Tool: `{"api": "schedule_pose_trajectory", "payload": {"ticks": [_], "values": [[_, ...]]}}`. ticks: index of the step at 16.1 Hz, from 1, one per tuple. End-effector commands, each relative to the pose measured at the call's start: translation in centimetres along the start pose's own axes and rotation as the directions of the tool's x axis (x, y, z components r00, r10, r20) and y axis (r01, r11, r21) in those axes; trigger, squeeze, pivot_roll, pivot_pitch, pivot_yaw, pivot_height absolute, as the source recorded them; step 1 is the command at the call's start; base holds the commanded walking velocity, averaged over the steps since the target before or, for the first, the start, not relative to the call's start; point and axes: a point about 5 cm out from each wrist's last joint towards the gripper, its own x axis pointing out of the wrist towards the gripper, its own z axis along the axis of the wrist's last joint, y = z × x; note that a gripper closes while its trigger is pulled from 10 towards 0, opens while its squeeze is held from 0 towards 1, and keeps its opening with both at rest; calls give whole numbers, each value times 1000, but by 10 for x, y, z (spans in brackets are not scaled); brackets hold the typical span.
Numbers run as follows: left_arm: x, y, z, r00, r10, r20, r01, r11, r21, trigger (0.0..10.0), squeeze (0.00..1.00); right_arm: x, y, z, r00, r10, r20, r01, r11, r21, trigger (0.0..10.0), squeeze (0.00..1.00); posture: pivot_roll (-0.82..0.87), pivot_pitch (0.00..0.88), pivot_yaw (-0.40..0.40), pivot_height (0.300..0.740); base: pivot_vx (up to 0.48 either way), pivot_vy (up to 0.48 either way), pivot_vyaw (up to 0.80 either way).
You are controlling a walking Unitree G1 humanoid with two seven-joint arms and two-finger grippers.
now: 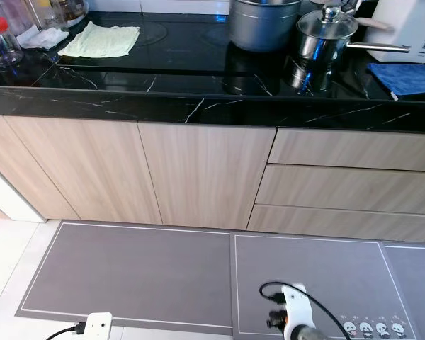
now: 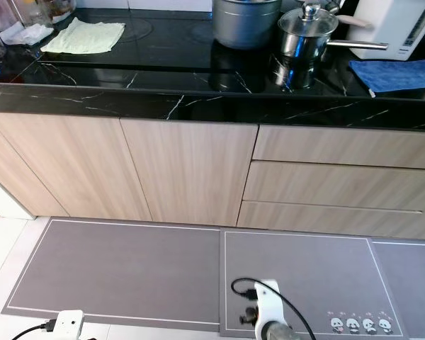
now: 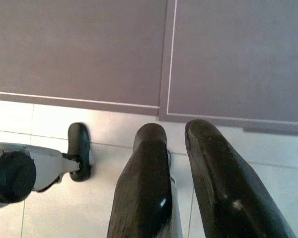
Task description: Kitchen organization
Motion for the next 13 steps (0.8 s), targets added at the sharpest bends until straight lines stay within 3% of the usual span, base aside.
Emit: {"api": "schedule_pose_trajectory", "payload": {"ticks": [1, 13], "values": [[-1, -1, -8, 999, -11, -32, 11, 1000, 8, 10000, 0, 0, -1, 0, 1000, 3, -11, -3, 1000, 8, 10000, 0, 45, 55, -37, 740, 0, 0, 0], [-1, 2, -4, 1000, -3, -12, 2, 998, -70, 10000, 0, 1, 0, 6, 1000, 14, -2, -14, 1000, -1, 10000, 0, 50, 81, -38, 740, 0, 0, 0]]}}
